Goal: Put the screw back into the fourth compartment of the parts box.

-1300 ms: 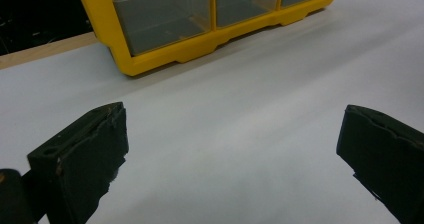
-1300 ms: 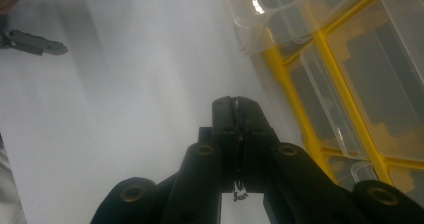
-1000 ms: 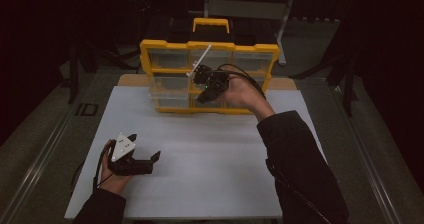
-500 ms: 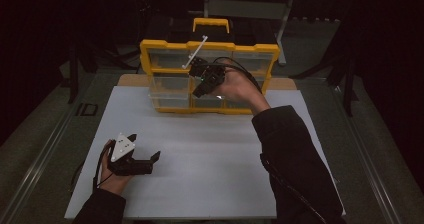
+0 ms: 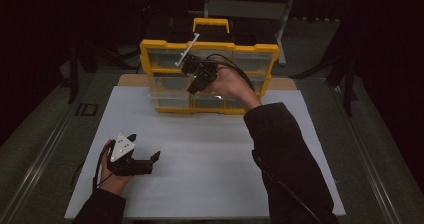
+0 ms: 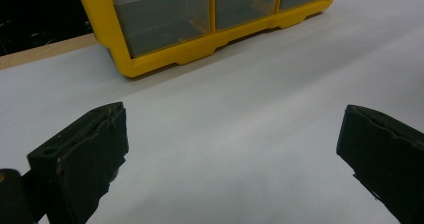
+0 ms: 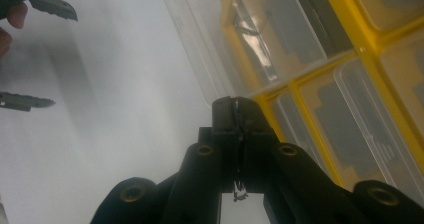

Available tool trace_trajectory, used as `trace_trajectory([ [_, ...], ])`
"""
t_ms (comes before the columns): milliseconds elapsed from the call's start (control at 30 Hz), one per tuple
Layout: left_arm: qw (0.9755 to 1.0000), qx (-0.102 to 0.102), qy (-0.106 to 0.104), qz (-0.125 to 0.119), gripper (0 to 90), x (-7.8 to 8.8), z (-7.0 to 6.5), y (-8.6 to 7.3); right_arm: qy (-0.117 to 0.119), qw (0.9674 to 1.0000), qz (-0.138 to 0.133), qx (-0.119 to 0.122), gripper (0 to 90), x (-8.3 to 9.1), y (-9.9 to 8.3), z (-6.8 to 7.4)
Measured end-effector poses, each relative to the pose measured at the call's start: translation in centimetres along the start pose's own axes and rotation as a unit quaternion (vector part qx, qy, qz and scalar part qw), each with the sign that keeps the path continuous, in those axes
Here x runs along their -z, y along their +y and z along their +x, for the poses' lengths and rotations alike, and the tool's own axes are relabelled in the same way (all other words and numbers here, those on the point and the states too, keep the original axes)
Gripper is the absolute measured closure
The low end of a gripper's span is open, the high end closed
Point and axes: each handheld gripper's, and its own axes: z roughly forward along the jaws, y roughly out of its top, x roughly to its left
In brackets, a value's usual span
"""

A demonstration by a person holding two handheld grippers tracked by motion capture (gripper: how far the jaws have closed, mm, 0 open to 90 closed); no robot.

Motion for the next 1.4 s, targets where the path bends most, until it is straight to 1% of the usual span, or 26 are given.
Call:
trace_trajectory([
  [133, 1.0000, 0.000, -0.001, -0.001, 0.8, 0.0, 0.0, 0.0, -0.006, 1.0000, 0.000, 0.004, 87.8, -0.2, 0.6, 0.1],
  [300, 1.0000, 0.000, 0.000, -0.001, 0.8, 0.1, 0.0, 0.0, -0.013, 0.9999, -0.003, 0.002, 87.8, -0.3, 1.1, 0.1],
  [433, 1.0000, 0.001, 0.000, -0.001, 0.8, 0.1, 0.0, 0.0, -0.012, 0.9999, -0.004, 0.001, 87.8, -0.4, 1.4, 0.2],
  [733, 1.0000, 0.001, -0.001, -0.001, 0.8, 0.1, 0.1, 0.0, -0.021, 0.9998, -0.005, 0.005, 87.5, -0.6, 2.4, 0.5],
  [900, 1.0000, 0.001, -0.001, -0.001, 0.8, 0.2, 0.1, 0.0, -0.036, 0.9993, 0.000, 0.012, 87.4, -0.8, 2.6, 0.7],
  [1000, 1.0000, 0.001, -0.001, -0.001, 0.8, 0.2, 0.1, 0.0, -0.036, 0.9993, -0.003, 0.007, 87.4, -0.8, 2.5, 0.6],
  [1100, 1.0000, 0.001, -0.001, -0.001, 0.8, 0.1, 0.1, 0.0, -0.035, 0.9993, -0.004, 0.007, 86.8, -0.9, 2.5, 0.6],
  [1133, 1.0000, 0.001, 0.000, -0.001, 0.8, 0.1, 0.1, 0.0, -0.031, 0.9995, -0.005, 0.006, 80.5, -0.9, 2.5, 0.6],
  [1200, 1.0000, 0.001, -0.001, -0.002, 0.8, 0.2, 0.1, 0.0, -0.011, 0.9999, -0.005, 0.009, 62.4, -1.0, 2.4, 0.7],
  [1233, 1.0000, 0.001, 0.000, -0.002, 0.8, 0.2, 0.1, -0.1, -0.013, 0.9998, -0.006, 0.014, 56.1, -1.0, 2.3, 0.8],
  [1333, 1.0000, 0.001, 0.001, -0.001, 0.8, 0.2, 0.1, -0.1, -0.020, 0.9997, -0.013, 0.005, 39.5, -0.9, 2.1, 0.8],
  [1367, 1.0000, 0.001, 0.001, -0.002, 0.8, 0.2, 0.1, -0.1, -0.024, 0.9997, -0.011, 0.000, 35.9, -0.8, 2.0, 0.8],
  [1400, 1.0000, 0.000, 0.001, -0.001, 0.8, 0.2, 0.1, -0.1, -0.028, 0.9996, -0.008, 0.001, 33.4, -0.8, 1.9, 0.7],
])
